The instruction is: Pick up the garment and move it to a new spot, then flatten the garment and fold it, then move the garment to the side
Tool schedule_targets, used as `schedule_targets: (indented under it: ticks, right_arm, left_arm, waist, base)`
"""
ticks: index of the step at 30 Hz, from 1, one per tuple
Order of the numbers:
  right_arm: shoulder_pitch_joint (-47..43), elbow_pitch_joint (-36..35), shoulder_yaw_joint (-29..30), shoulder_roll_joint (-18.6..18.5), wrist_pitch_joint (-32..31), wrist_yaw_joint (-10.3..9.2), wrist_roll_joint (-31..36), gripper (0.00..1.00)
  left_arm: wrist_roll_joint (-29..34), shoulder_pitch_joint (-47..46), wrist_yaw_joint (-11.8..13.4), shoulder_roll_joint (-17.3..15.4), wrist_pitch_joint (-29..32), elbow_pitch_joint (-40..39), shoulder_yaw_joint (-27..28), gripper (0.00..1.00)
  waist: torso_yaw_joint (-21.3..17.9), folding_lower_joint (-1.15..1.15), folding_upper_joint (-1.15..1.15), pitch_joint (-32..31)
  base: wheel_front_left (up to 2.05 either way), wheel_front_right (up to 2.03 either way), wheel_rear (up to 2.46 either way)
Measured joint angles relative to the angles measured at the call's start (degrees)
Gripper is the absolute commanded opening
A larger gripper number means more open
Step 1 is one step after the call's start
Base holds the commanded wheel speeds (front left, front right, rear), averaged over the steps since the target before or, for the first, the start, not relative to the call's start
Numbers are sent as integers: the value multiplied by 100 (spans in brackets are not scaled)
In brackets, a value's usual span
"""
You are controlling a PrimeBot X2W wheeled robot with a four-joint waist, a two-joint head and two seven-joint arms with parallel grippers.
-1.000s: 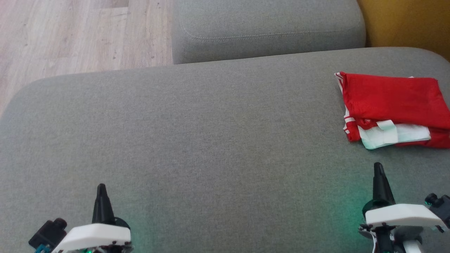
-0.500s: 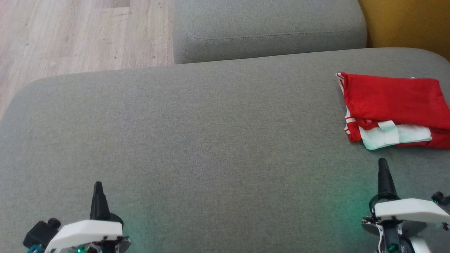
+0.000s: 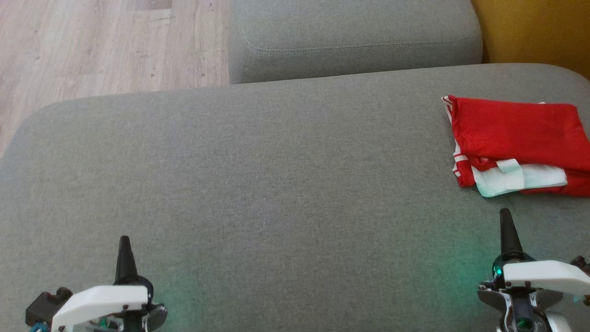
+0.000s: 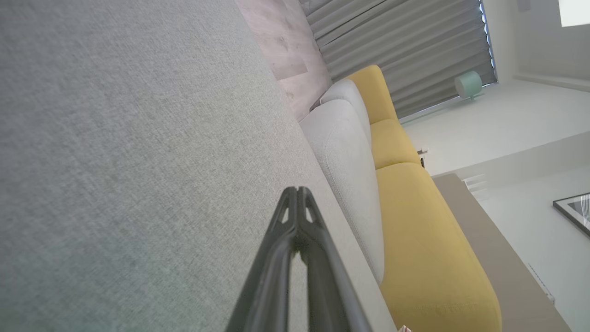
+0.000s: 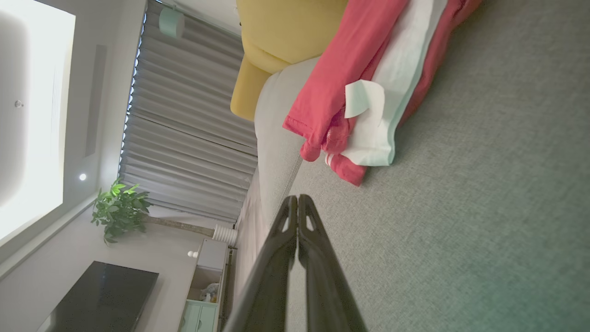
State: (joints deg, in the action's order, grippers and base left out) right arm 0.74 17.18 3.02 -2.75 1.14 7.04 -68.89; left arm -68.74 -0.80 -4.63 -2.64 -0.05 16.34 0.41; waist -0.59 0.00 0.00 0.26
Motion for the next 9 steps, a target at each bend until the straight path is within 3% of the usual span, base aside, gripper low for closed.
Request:
schedule_targets:
  ticks: [9]
  right_arm:
    - [91,-5,83,-1,-122,0,-480,0]
  left_arm:
    - [-467,-21,-48,0,116,-8,91,0]
  waist:
    - [12,0,0,-2]
  base:
    - [0,0,0]
